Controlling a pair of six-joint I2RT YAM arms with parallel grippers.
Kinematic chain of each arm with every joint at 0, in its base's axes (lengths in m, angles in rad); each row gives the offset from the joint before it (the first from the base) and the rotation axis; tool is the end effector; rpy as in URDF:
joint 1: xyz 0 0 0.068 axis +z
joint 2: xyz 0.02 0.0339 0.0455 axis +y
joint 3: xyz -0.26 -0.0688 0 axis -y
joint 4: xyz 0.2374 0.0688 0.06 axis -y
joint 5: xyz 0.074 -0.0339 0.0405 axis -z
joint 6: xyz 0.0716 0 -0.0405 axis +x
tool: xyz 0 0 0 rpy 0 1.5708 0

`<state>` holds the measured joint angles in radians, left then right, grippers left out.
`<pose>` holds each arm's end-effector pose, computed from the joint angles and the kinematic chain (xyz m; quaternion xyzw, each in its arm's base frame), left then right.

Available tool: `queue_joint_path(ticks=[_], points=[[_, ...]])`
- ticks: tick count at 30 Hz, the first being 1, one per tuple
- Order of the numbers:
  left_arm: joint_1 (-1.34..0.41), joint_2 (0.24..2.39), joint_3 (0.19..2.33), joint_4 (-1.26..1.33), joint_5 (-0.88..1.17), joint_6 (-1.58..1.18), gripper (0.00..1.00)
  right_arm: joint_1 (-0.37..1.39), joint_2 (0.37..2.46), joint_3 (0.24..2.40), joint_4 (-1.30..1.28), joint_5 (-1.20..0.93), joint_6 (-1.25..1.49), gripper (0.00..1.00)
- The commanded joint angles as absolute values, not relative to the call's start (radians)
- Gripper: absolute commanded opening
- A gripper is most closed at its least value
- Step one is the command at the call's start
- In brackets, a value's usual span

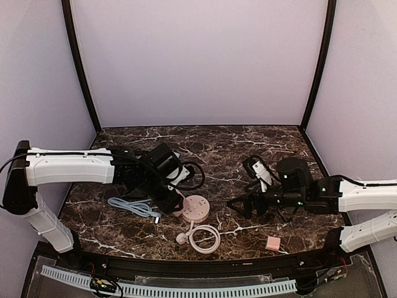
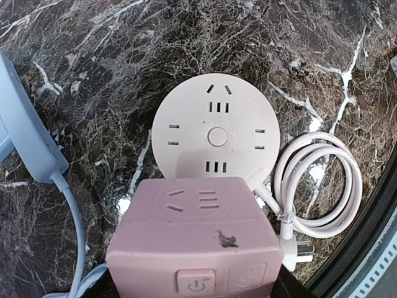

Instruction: Insert the plug

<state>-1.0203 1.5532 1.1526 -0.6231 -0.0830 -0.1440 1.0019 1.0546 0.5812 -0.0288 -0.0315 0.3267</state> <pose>0.1793 -0.2807 0.2120 0.3980 0.8759 -0.1150 0.2474 0.1370 0.2185 0.2147 -0.2926 0.8093 0.3246 0.3925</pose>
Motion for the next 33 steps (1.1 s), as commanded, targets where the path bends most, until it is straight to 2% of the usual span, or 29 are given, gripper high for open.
queue_joint_path(ticks=[1,9,33], points=[[-1.006,1.6,1.225,-0.702,-0.037,-0.094,0.01,0.994,1.036,0.57,-0.053,-0.008,0.316,0.99],[-1.001,1.681,1.304,-0.749,0.045,-0.064,0.01,0.994,1.015,0.567,-0.051,-0.004,0.314,0.99],[-0.997,1.787,1.416,-0.804,0.024,-0.035,0.01,0.994,0.995,0.551,-0.039,-0.02,0.315,0.99]])
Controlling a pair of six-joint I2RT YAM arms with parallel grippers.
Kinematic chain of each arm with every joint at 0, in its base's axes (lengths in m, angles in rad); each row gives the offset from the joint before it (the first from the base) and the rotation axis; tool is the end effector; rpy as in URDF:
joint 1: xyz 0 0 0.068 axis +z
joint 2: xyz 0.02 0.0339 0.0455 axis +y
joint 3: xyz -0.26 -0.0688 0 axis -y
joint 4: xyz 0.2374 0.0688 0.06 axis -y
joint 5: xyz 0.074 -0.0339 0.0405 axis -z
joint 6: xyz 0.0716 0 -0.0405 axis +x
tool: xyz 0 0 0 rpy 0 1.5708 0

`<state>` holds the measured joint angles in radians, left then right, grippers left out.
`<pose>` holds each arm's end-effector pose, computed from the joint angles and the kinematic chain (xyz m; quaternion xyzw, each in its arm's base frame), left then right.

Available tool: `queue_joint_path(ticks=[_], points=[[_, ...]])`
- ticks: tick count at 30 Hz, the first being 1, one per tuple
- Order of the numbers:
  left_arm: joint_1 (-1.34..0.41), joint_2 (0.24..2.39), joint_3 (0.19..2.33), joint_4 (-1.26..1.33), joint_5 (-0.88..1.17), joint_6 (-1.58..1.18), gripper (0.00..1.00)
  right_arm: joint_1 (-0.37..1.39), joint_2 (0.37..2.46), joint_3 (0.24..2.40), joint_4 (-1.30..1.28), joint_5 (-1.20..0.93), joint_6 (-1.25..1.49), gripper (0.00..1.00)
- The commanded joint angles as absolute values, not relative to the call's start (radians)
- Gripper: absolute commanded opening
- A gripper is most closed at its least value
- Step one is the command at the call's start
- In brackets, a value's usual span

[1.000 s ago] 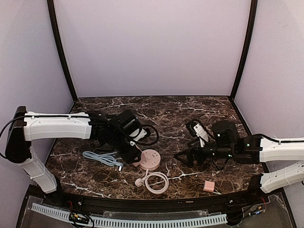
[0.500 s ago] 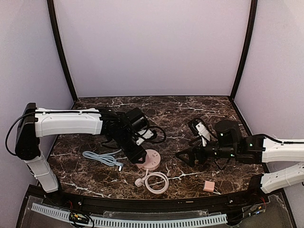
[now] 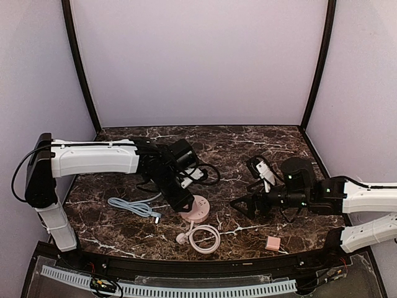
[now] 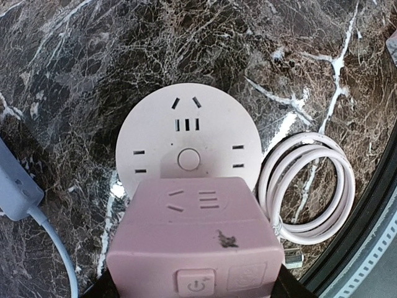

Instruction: Insert the plug

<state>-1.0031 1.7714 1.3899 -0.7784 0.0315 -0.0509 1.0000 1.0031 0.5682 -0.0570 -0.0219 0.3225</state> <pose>0.1985 -0.3154 0.2021 0.4515 0.8685 -0.1159 0.1685 0.1333 0.2105 0.2184 -0.2904 0.8073 0.3228 0.3996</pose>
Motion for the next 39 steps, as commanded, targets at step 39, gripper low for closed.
queue_joint_path(ticks=[39], points=[[-0.995,1.928,1.496,-0.873,0.02,-0.006,0.01,0.994,1.003,0.548,-0.031,-0.026,0.31,0.99]])
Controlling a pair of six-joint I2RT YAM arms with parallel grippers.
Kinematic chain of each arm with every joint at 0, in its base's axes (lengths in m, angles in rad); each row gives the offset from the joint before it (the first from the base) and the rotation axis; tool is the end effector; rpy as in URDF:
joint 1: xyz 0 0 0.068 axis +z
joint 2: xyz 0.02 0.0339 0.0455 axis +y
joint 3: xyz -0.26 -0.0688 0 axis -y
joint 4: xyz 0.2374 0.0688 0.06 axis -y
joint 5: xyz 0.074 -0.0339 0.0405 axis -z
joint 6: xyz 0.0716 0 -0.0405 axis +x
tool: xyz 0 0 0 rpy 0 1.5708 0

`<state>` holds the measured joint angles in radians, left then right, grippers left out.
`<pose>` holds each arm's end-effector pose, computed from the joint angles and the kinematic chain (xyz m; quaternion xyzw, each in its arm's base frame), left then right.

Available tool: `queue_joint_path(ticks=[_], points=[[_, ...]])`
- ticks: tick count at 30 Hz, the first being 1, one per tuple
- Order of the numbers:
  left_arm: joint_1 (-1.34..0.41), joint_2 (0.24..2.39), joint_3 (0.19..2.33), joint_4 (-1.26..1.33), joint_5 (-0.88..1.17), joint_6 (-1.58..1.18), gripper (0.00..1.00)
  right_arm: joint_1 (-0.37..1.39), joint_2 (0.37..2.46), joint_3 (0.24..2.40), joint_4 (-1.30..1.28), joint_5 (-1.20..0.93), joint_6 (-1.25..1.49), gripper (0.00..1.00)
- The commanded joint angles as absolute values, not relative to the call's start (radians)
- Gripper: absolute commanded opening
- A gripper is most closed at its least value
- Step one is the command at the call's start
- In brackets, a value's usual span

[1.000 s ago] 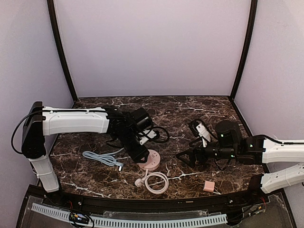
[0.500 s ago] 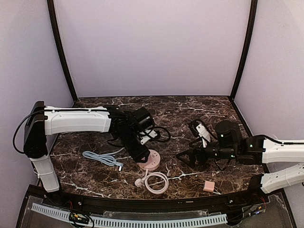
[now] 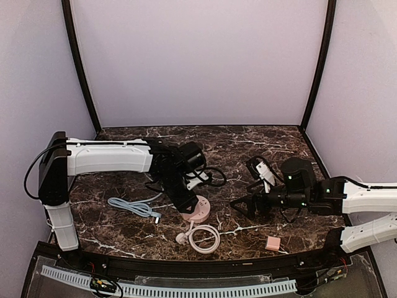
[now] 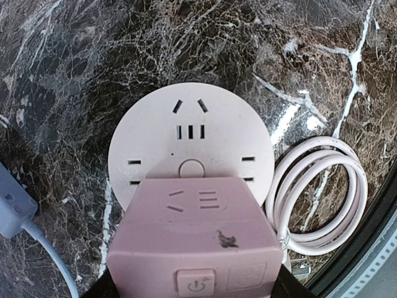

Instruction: Insert the plug

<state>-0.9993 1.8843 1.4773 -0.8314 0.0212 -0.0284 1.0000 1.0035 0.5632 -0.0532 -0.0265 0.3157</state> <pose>0.2094 -0.3284 0.1843 0.4617 0.8714 -0.0904 0.1389 0.1328 0.2104 0.2169 -0.2944 0.8063 0.3226 0.3989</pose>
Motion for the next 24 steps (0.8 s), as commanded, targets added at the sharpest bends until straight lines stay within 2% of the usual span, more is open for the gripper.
queue_joint_path(ticks=[1,24], points=[[-0.995,1.935,1.503,-0.876,0.02,-0.006,0.01,0.994,1.004,0.547,-0.031,-0.025,0.309,0.99],[-0.963,2.042,1.472,-0.832,0.06,0.054,0.01,0.994,1.057,0.567,-0.025,-0.018,0.296,0.99]])
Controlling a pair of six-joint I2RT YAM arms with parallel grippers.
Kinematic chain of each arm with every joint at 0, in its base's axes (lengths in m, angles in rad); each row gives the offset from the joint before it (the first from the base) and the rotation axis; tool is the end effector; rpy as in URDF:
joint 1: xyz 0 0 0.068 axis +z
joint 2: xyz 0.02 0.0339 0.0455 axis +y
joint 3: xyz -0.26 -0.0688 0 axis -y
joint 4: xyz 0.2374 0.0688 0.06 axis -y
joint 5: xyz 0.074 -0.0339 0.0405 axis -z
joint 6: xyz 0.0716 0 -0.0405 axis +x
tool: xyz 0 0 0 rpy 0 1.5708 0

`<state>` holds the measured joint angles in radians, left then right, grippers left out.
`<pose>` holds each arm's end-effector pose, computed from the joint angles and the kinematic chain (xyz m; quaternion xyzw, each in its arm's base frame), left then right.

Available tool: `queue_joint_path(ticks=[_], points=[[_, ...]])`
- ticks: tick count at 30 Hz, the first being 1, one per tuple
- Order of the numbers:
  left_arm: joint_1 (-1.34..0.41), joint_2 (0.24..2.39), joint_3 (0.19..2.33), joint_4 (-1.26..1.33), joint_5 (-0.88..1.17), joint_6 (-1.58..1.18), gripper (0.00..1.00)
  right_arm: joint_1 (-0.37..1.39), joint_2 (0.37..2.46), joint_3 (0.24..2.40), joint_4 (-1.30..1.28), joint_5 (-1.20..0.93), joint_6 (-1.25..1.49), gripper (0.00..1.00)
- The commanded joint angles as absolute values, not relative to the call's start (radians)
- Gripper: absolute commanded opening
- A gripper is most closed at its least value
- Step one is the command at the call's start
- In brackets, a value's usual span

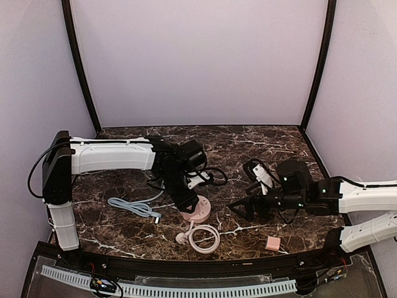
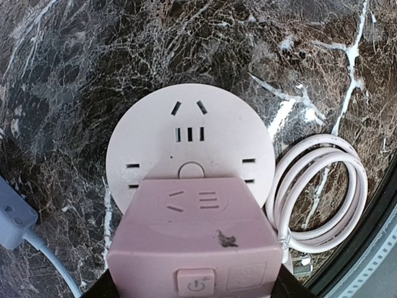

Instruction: Insert the plug

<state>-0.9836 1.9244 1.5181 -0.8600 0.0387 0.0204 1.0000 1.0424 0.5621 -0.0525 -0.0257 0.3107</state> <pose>0.2168 -0.3308 0.1799 0.4781 0.8649 -0.0872 0.1255 0.1349 0.2135 0.2076 -0.2994 0.8150 0.3111 0.3864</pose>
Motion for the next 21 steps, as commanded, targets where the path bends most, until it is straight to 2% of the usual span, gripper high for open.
queue_joint_path(ticks=[1,16,21], points=[[-0.956,2.048,1.472,-0.83,0.066,0.057,0.01,0.994,1.06,0.569,-0.026,-0.017,0.296,0.99],[-0.929,2.119,1.458,-0.773,0.111,0.122,0.01,0.994,1.107,0.59,-0.023,-0.003,0.285,0.99],[-0.935,2.127,1.469,-0.771,0.067,0.188,0.01,0.994,1.086,0.59,-0.024,0.027,0.288,0.99]])
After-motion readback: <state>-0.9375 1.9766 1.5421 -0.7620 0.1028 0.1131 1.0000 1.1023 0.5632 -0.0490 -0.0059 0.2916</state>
